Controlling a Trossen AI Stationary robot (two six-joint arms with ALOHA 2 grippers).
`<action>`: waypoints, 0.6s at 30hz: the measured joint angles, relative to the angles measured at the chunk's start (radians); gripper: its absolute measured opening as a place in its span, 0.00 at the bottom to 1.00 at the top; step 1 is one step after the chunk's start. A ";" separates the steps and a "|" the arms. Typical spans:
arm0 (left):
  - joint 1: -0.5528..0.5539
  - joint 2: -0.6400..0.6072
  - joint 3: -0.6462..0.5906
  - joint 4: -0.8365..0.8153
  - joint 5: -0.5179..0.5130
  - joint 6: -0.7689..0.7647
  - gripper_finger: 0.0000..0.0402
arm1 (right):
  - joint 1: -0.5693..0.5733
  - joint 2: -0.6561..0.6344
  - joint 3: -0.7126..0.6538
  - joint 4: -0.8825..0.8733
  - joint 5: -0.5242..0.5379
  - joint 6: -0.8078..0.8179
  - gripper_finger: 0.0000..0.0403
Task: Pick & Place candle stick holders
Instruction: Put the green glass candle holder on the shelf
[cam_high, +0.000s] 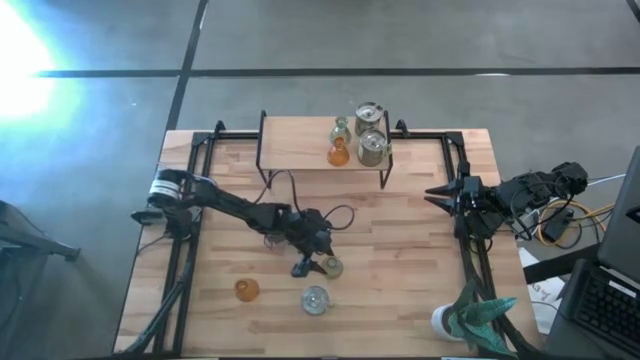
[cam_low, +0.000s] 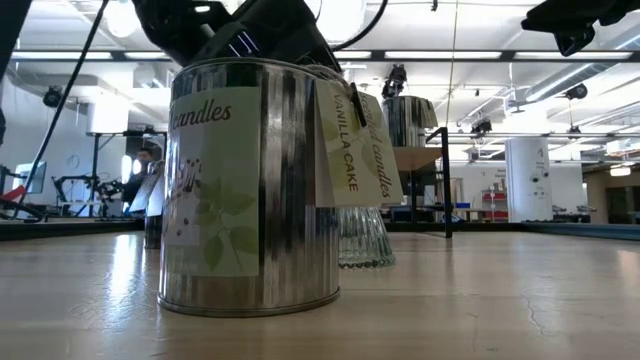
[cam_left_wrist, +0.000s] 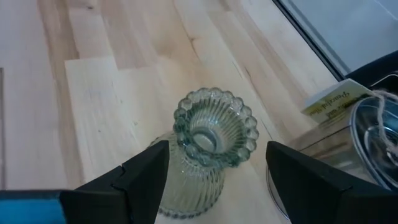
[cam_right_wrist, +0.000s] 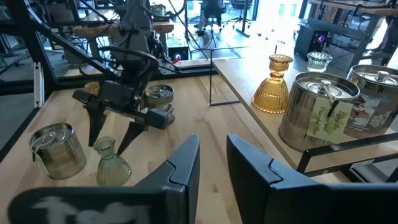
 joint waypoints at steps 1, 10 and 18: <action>0.000 0.004 0.001 0.004 0.003 -0.002 0.68 | 0.000 0.000 0.000 0.000 0.000 0.000 0.17; 0.000 0.035 0.005 0.061 0.008 0.004 0.68 | 0.000 0.000 0.000 0.000 0.000 0.000 0.16; 0.000 0.067 0.006 0.134 0.015 -0.016 0.68 | 0.000 0.000 0.000 0.000 0.000 0.000 0.20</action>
